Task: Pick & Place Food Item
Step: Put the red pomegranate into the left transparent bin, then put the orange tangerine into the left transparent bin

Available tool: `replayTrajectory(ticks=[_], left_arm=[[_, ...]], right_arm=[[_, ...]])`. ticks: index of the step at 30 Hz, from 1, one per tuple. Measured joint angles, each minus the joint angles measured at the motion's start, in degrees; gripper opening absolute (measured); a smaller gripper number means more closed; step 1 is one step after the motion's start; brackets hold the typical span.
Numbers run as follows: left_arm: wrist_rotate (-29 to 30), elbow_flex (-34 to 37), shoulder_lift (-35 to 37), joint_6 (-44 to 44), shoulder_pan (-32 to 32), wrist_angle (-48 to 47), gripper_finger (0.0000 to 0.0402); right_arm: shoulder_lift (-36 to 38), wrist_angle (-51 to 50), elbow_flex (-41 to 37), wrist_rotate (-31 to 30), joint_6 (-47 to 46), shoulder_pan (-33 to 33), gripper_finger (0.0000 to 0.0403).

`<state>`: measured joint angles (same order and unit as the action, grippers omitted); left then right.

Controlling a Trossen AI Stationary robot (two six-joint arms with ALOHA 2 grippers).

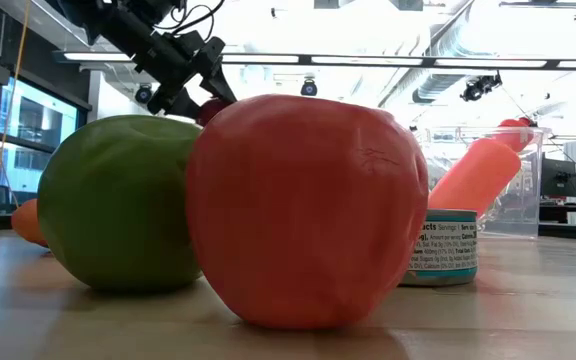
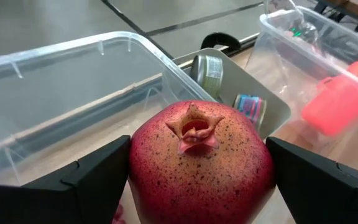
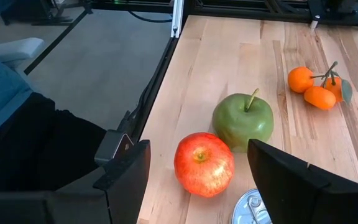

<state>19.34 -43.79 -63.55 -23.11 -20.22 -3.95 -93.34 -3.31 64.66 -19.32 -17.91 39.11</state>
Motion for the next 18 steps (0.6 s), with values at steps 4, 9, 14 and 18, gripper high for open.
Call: replayTrajectory(ticks=[4, 9, 14, 18], left_arm=[[0.5, 0.0, 0.0, 4.6, 1.1, -0.1, 0.0355], [2.7, 0.0, 0.0, 5.7, 3.1, 1.5, 0.0384], [9.6, 0.0, 0.3, 7.7, 4.2, 1.8, 0.0398], [9.8, 0.0, 0.4, 9.2, 5.2, 1.7, 0.04]], right_arm=[[0.0, 0.0, 0.0, 0.0, 0.0, 0.0, 0.0258], [0.0, -0.2, 0.0, 0.0, 0.0, 0.0, 0.0258], [0.0, -0.5, 0.0, 0.0, -0.5, 0.0, 0.0258], [0.0, -0.5, 0.0, 0.0, -0.5, 0.0, 0.0258]])
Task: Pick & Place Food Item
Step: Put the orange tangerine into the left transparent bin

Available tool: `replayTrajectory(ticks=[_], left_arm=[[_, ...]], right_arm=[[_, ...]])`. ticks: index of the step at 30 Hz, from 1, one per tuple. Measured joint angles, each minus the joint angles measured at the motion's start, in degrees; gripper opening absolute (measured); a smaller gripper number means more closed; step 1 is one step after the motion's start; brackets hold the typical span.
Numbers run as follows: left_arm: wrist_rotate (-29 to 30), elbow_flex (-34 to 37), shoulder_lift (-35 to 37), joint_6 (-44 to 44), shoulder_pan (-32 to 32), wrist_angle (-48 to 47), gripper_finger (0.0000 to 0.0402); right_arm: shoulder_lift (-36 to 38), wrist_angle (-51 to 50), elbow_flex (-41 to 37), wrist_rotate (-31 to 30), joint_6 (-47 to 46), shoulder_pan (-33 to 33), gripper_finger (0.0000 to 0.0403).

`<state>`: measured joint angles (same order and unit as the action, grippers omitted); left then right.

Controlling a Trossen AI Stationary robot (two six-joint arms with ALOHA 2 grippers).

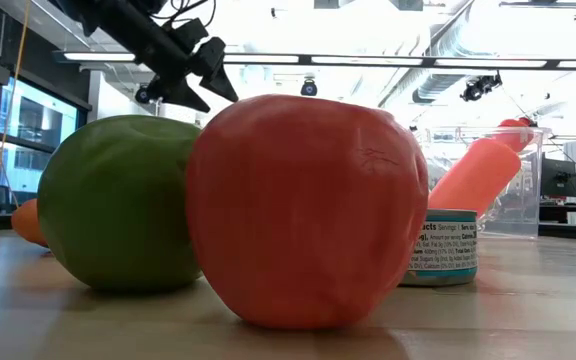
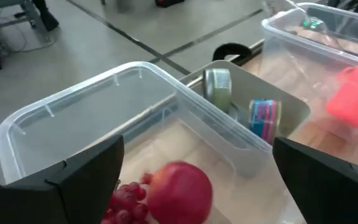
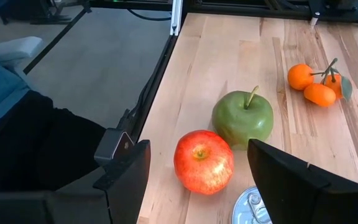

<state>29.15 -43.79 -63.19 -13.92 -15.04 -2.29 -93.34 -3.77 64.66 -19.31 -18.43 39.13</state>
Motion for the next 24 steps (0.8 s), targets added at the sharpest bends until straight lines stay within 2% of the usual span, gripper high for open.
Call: replayTrajectory(ticks=[5, 9, 13, 16, 20, 24], left_arm=[[-0.2, 0.1, 0.9, 2.2, 1.2, 0.0, 0.04], [-3.5, 0.1, 3.8, 6.4, 3.0, 0.2, 0.04], [-10.2, 0.1, 8.2, 6.6, 7.3, -0.2, 0.04], [-18.0, 0.1, 11.7, 6.0, 12.0, -1.8, 0.04], [-27.2, 0.0, 15.3, 0.3, 19.0, -5.9, 0.04], [-30.1, 0.1, 14.8, -0.7, 28.1, -14.6, 0.04]], right_arm=[[0.0, 0.0, 0.0, 0.0, 0.1, 0.0, 0.0258], [0.0, 0.4, 0.0, -0.2, 0.6, -0.4, 0.0258], [0.0, 0.4, 0.0, -0.2, 0.7, -0.7, 0.0258], [0.0, 0.4, 0.0, -0.2, 0.8, -0.6, 0.0258], [0.0, 0.4, 0.0, -0.2, 0.8, -0.6, 0.0258], [0.0, 0.4, 0.0, -0.2, 0.7, -0.6, 0.0258]])
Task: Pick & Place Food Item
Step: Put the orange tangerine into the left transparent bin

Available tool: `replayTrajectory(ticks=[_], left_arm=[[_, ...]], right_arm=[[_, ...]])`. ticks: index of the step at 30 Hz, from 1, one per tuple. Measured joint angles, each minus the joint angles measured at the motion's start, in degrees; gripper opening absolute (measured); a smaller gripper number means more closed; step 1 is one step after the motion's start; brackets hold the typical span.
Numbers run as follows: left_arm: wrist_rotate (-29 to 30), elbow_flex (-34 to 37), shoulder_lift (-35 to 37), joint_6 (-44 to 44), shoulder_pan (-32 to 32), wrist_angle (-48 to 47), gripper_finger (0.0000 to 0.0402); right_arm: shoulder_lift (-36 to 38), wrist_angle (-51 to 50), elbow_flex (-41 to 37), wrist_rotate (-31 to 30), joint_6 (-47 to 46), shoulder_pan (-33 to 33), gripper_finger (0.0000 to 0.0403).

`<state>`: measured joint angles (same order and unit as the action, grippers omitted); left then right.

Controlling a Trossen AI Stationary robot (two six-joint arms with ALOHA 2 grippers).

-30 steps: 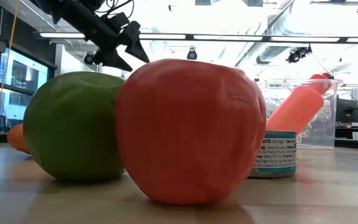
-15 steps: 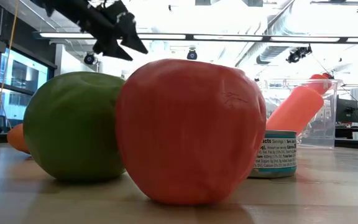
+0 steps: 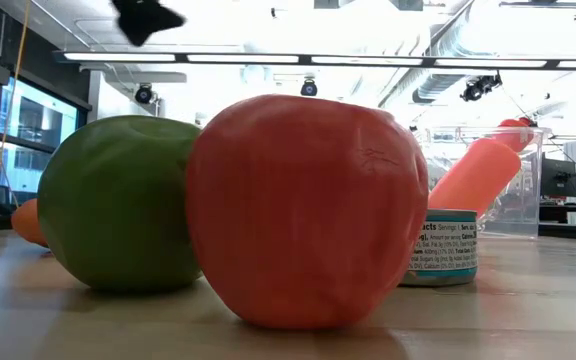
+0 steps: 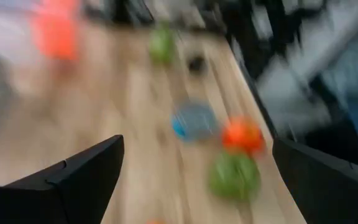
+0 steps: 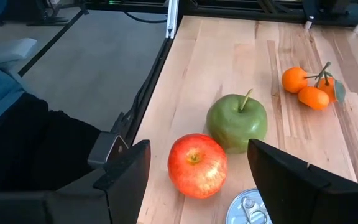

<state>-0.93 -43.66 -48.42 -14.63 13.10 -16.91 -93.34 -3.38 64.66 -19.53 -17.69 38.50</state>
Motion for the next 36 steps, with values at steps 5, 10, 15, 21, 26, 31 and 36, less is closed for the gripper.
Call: replayTrajectory(ticks=[5, 10, 15, 21, 26, 31, 36], left_arm=[[5.7, 0.1, -5.9, 0.7, 12.2, -5.2, 0.04], [16.0, 0.1, -12.6, 1.2, 19.7, -5.3, 0.04], [23.0, 0.4, -19.7, -0.7, 22.0, -5.2, 0.04], [28.6, 0.4, -26.1, -0.7, 22.1, -3.0, 0.04], [33.5, 0.4, -26.3, -3.4, 22.0, -4.4, 0.04], [35.6, 0.4, -26.0, -8.8, 21.5, -11.4, 0.04], [36.2, 2.9, -26.0, -10.1, 21.5, -7.8, 0.0396]], right_arm=[[0.0, 0.2, 0.0, 0.0, -0.4, 0.0, 0.0258], [0.0, 0.3, 0.0, 0.0, -0.5, 0.0, 0.0258], [0.0, 0.6, 0.0, 0.1, -0.5, 0.0, 0.0258], [0.0, 0.6, 0.0, 0.2, -0.2, 0.0, 0.0258], [0.0, 0.6, 0.0, 0.2, -0.2, 0.0, 0.0258], [0.0, 0.7, 0.0, 0.2, -0.1, 0.0, 0.0258], [0.0, 0.7, 0.0, 0.2, -0.3, 0.0, 0.0258]])
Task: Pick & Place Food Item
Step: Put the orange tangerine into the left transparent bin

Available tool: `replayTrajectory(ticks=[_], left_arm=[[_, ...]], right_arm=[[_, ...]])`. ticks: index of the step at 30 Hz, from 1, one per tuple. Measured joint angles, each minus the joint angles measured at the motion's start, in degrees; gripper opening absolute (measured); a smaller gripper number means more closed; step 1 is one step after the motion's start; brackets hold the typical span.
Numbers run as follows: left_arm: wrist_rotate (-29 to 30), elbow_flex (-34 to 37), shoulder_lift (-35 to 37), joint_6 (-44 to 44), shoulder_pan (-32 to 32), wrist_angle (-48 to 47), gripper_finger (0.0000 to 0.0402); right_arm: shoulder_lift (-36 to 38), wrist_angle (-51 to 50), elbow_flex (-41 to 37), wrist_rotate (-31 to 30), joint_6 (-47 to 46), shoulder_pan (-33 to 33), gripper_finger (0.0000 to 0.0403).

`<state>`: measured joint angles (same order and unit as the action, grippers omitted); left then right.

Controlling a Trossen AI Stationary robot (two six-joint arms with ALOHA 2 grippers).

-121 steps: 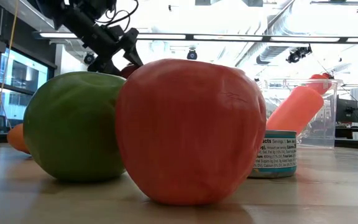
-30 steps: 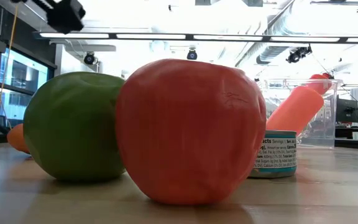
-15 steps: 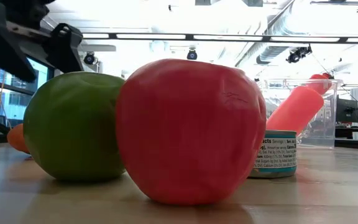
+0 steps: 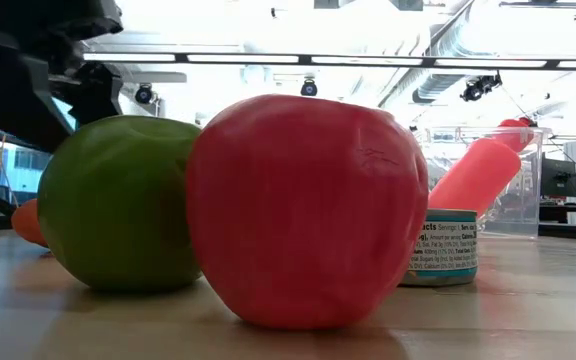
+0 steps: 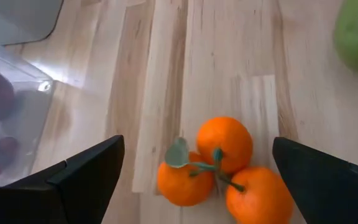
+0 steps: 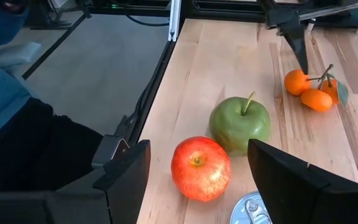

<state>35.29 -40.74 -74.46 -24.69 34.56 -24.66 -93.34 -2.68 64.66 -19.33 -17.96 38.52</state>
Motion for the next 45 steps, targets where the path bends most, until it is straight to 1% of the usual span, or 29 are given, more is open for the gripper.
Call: replayTrajectory(ticks=[2, 7, 10, 13, 16, 19, 26, 28, 31, 36, 45], left_arm=[[0.0, 1.6, 0.0, 0.7, 0.2, 2.8, 0.0391], [0.8, 3.6, 0.1, 0.5, -0.1, 3.2, 0.0365], [0.4, 3.6, 0.6, 0.6, -0.9, 3.5, 0.0341], [-2.0, 3.6, 0.6, 0.7, -2.4, 3.5, 0.0309], [-4.0, 3.6, 0.6, 1.3, -3.7, 3.6, 0.027], [-4.1, 3.9, 0.6, 1.3, -4.1, 3.7, 0.0223], [-3.6, 3.9, 0.6, 1.2, -4.1, 3.7, 0.0089], [-3.5, 3.9, 0.6, 1.2, -4.1, 3.7, 0.0058], [-3.5, 3.9, 0.6, 1.2, -4.1, 3.7, 0.0047], [-3.5, 3.9, 0.6, 1.1, -4.1, 3.7, 0.006], [-3.8, 3.9, 0.5, 1.1, -4.4, 4.8, 0.0062]], right_arm=[[0.0, -0.1, 0.0, 0.0, -0.1, 0.0, 0.0258], [0.0, -0.1, 0.0, 0.0, -0.2, 0.0, 0.0258], [0.0, -0.1, 0.0, 0.0, -0.3, 0.0, 0.0258], [0.0, -0.1, 0.0, 0.0, -0.4, 0.0, 0.0258], [0.0, -0.1, 0.0, 0.0, -0.4, 0.0, 0.0258], [0.0, -0.1, 0.0, 0.0, -0.5, 0.0, 0.0258], [0.0, -0.1, 0.0, 0.0, -0.5, 0.0, 0.0258], [0.0, -0.1, 0.0, 0.0, -0.5, 0.0, 0.0258], [0.0, -0.1, 0.0, 0.0, -0.5, 0.0, 0.0258], [0.0, -0.1, 0.0, 0.0, -0.5, 0.0, 0.0258], [0.0, -0.1, 0.0, 0.0, -0.5, 0.0, 0.0258]])
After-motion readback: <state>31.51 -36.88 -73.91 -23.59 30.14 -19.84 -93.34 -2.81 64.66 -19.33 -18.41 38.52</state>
